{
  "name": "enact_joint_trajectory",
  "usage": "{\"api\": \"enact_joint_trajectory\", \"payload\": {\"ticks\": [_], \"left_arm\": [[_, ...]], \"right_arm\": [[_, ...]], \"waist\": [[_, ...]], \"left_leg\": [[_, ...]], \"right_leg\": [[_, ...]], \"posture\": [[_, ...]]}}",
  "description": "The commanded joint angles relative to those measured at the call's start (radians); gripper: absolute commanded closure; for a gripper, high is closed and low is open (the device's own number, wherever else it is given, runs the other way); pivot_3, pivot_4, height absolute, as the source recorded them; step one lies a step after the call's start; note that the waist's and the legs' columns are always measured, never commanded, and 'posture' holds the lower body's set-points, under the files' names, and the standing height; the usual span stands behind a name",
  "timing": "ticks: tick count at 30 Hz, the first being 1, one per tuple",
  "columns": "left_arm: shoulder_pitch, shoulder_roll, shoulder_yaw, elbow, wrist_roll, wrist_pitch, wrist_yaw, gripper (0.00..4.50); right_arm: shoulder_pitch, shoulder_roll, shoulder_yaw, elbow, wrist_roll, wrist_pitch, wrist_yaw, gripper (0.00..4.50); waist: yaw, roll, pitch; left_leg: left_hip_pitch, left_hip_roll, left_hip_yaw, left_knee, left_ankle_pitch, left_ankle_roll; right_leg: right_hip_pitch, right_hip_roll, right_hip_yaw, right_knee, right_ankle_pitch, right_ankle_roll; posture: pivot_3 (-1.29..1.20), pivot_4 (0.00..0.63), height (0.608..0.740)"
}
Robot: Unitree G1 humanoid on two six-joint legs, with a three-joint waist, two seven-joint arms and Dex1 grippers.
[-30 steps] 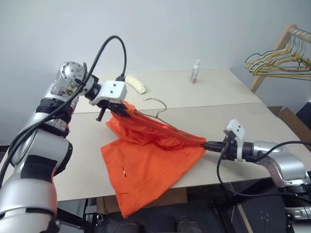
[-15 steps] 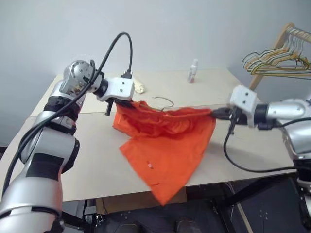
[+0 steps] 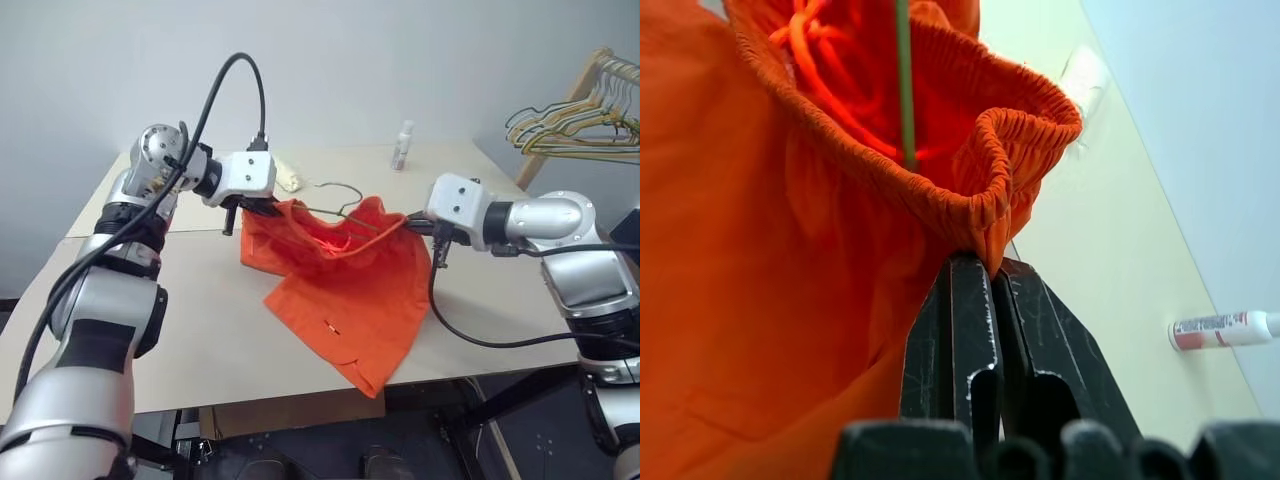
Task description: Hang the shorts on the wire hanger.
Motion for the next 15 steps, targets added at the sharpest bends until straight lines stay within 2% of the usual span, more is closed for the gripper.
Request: {"api": "enact_joint_trajectory", "payload": {"ticks": [1, 7, 10, 15], "left_arm": [[-0.003, -0.002, 0.038, -0.063, -0.024, 0.022, -0.007, 4.50], [0.012, -0.021, 0.076, -0.080, -0.041, 0.061, 0.029, 4.50], [0.022, -0.019, 0.087, -0.091, -0.045, 0.070, 0.014, 4.50], [0.037, -0.013, 0.091, -0.105, -0.044, 0.076, 0.004, 4.50]], "right_arm": [[-0.039, 0.013, -0.010, -0.013, -0.013, -0.011, -0.011, 4.46], [-0.017, -0.002, 0.014, -0.056, -0.064, -0.103, 0.006, 4.46], [-0.010, 0.000, 0.007, -0.056, -0.058, -0.093, 0.016, 3.79], [0.006, 0.007, -0.010, -0.026, -0.044, -0.100, 0.019, 2.14]], "waist": [[0.000, 0.000, 0.000], [-0.002, 0.000, 0.000], [-0.005, 0.000, 0.000], [-0.008, 0.000, 0.000]], "left_leg": [[0.000, 0.000, 0.000, 0.000, 0.000, 0.000], [0.000, 0.000, 0.000, 0.000, 0.000, 0.000], [0.000, 0.000, 0.000, 0.000, 0.000, 0.000], [0.000, 0.000, 0.000, 0.000, 0.000, 0.000]], "right_leg": [[0.000, 0.000, 0.000, 0.000, 0.000, 0.000], [0.000, 0.000, 0.000, 0.000, 0.000, 0.000], [0.000, 0.000, 0.000, 0.000, 0.000, 0.000], [0.000, 0.000, 0.000, 0.000, 0.000, 0.000]], "posture": [[-0.01, 0.000, 0.740], [-0.03, 0.000, 0.740], [-0.03, 0.000, 0.740], [-0.03, 0.000, 0.740]]}}
